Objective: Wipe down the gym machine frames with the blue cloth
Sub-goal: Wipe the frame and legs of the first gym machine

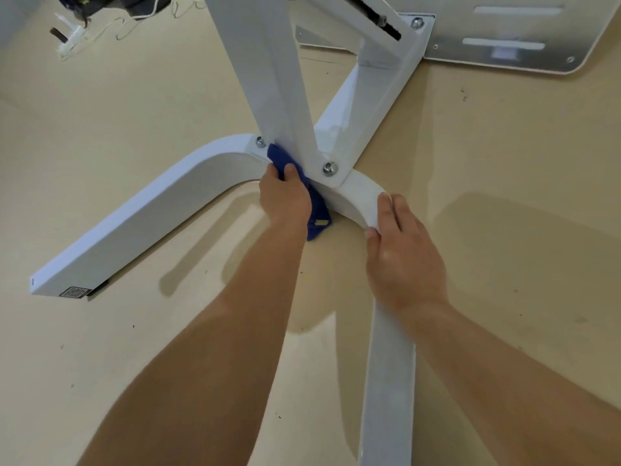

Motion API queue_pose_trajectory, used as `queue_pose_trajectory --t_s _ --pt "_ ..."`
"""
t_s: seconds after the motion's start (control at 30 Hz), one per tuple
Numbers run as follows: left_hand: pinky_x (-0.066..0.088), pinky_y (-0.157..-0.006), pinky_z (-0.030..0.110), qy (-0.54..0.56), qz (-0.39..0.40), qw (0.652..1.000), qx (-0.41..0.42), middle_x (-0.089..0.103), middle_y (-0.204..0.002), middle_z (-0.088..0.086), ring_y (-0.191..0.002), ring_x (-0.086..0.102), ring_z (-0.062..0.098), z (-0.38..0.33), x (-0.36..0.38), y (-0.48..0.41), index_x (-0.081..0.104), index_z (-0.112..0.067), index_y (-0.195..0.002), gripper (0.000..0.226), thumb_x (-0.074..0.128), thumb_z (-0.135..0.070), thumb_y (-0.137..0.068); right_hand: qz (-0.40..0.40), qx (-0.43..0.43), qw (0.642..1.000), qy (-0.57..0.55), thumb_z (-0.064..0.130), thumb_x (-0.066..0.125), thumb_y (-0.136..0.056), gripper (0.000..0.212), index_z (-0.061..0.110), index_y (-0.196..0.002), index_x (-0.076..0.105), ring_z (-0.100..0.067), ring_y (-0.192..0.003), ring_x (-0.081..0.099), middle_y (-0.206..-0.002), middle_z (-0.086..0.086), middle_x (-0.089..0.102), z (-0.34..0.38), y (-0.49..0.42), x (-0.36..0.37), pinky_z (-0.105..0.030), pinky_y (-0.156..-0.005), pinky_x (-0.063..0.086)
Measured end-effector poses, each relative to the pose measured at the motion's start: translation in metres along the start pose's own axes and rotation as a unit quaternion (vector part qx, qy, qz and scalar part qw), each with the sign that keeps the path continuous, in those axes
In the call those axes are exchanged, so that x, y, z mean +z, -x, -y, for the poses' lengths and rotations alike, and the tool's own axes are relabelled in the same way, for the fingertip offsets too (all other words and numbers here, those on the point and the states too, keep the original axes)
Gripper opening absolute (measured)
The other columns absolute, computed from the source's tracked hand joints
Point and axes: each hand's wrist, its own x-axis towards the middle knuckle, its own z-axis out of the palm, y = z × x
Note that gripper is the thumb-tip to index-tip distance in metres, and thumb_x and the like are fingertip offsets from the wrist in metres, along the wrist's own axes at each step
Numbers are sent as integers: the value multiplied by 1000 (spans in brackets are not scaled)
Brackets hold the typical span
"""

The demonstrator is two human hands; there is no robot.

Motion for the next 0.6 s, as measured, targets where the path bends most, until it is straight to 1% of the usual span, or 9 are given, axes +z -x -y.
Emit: queue_pose_trajectory --t_s 0.07,0.13,0.23,0.3,0.33,0.4,0.5,0.53,0.6 --pt "41 -63 25 16 34 999 18 59 -80 0 -79 58 21 3 6 27 53 -9 -89 17 45 -20 -99 4 -1 1000 -10 33 36 -104 56 14 -156 24 -23 -139 34 -161 -1 23 0 -1 0 -34 -108 35" --pt "42 -67 29 28 23 999 27 58 -78 -2 -77 57 21 0 8 36 54 -8 -88 17 46 -20 -99 6 5 1000 -15 38 37 -104 58 15 -155 24 -21 -140 33 -161 0 23 -1 0 0 -32 -109 33" --pt "33 -66 29 13 -64 997 32 49 -69 -3 -70 47 22 -22 0 9 46 -9 -79 22 46 -18 -99 2 3 1000 -8 41 37 -103 60 14 -156 24 -22 -142 31 -162 -1 23 1 0 1 -31 -111 31" --pt "32 -66 26 17 -107 993 48 49 -70 -4 -65 46 17 -39 -10 -15 46 -10 -77 25 43 -18 -101 3 2 1000 -10 41 37 -103 61 15 -156 24 -22 -143 30 -162 -2 23 1 1 1 -32 -112 31" --pt "35 -67 26 25 -111 992 57 52 -73 -6 -67 50 14 -44 -10 -21 50 -10 -82 23 41 -19 -102 2 2 1000 -10 41 37 -102 61 15 -156 24 -22 -143 30 -162 -2 23 1 1 1 -32 -112 31" --pt "44 -76 30 5 -101 992 79 61 -85 -5 -82 59 19 -43 -6 -15 60 -11 -104 25 37 -22 -102 1 5 1000 -5 42 36 -103 61 15 -156 23 -21 -143 28 -162 -1 22 1 1 0 -32 -111 32" --pt "43 -79 30 -42 -44 992 107 66 -101 1 -91 58 23 -24 0 16 51 -22 -138 38 35 -26 -104 6 5 1000 4 40 35 -103 60 14 -156 24 -22 -142 31 -161 -3 24 3 2 -1 -33 -109 34" --pt "43 -79 30 -49 -35 992 110 65 -101 2 -91 58 23 -21 1 20 49 -22 -139 38 35 -26 -104 6 4 1000 4 39 36 -103 59 14 -155 25 -23 -141 32 -161 -3 25 3 2 -1 -33 -109 34" --pt "47 -84 36 -45 -56 991 116 65 -97 3 -94 60 27 -30 -3 14 56 -16 -129 33 36 -21 -103 4 6 1000 6 37 37 -103 58 13 -155 26 -24 -140 34 -160 -4 27 3 2 -1 -33 -109 34"
